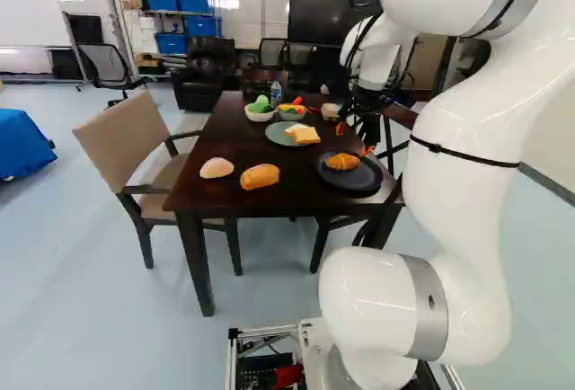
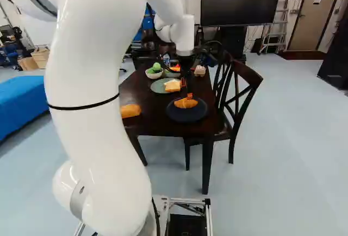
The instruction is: Move the croissant to the empty plate
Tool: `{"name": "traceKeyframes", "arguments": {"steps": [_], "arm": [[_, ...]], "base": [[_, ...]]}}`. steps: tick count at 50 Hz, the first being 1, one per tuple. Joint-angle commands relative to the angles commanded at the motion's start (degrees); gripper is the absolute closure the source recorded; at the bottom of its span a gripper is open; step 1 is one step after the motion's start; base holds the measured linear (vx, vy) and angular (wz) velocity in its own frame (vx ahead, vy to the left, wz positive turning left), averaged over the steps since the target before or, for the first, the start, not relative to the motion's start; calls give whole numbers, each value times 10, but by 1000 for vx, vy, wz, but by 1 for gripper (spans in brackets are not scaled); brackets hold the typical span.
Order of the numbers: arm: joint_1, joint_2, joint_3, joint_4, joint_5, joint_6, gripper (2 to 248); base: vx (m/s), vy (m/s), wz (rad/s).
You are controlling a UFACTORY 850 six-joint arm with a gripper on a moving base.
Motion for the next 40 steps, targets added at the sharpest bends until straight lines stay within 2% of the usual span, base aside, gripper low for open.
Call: {"name": "traceKeyframes", "arguments": {"steps": [40], "arm": [[5, 52, -16, -6, -68, 0, 3]], "base": [[0, 0, 0]]}}
